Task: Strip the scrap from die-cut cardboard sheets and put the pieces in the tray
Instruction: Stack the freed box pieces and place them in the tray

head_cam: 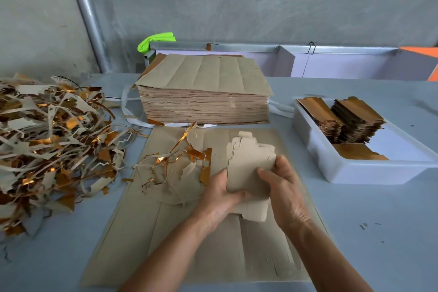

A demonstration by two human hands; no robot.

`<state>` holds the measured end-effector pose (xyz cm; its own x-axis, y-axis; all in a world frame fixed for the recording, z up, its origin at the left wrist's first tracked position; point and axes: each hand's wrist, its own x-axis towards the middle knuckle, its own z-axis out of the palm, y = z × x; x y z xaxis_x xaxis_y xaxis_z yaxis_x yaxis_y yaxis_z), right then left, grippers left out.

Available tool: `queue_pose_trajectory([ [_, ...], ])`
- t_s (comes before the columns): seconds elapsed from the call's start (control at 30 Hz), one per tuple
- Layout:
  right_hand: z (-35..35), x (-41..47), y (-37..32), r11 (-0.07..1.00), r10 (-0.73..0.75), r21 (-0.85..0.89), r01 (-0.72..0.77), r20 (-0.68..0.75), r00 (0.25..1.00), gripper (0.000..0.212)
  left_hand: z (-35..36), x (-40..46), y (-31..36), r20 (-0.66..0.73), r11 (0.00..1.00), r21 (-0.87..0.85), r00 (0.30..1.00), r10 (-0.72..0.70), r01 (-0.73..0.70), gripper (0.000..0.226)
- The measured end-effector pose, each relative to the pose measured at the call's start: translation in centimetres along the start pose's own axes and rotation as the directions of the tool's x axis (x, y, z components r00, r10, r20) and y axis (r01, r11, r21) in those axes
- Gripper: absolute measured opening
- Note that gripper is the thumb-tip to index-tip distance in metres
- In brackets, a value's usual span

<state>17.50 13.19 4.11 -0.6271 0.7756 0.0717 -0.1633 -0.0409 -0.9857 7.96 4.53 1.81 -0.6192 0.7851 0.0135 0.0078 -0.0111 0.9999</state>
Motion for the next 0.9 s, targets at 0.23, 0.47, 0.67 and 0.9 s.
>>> queue_pose_trajectory([
  [0.23,-1.7,1.5,-4.0,0.885,0.366,0.297,-0.358,0.03,0.93,0.054,0.2,0.3,2.3,0.057,0.305,0.857,0.665,0.745,-0.415,0.02],
  [0.47,-3.1,1.1,-2.8,0.833,0.546,0.124,-0.539,-0.034,0.837,0.021,0.5,0.1,0.1,0.344,-0.089,0.903,0.583,0.736,-0.42,0.015],
  [0.67,-5.0,1.2,-1.0,0.949,0.316,-0.014,-0.316,-0.004,0.949,0.03,-1.5,1.0,0.4,-0.293,0.847,0.525,0.918,0.269,-0.081,0.056],
  [0.9,-5.1,1.2,0.4,0.944,0.048,-0.33,0.021,0.199,0.979,0.021,-0.8,2.2,0.3,-0.164,0.999,-0.033,0.986,-0.029,0.024,0.034],
])
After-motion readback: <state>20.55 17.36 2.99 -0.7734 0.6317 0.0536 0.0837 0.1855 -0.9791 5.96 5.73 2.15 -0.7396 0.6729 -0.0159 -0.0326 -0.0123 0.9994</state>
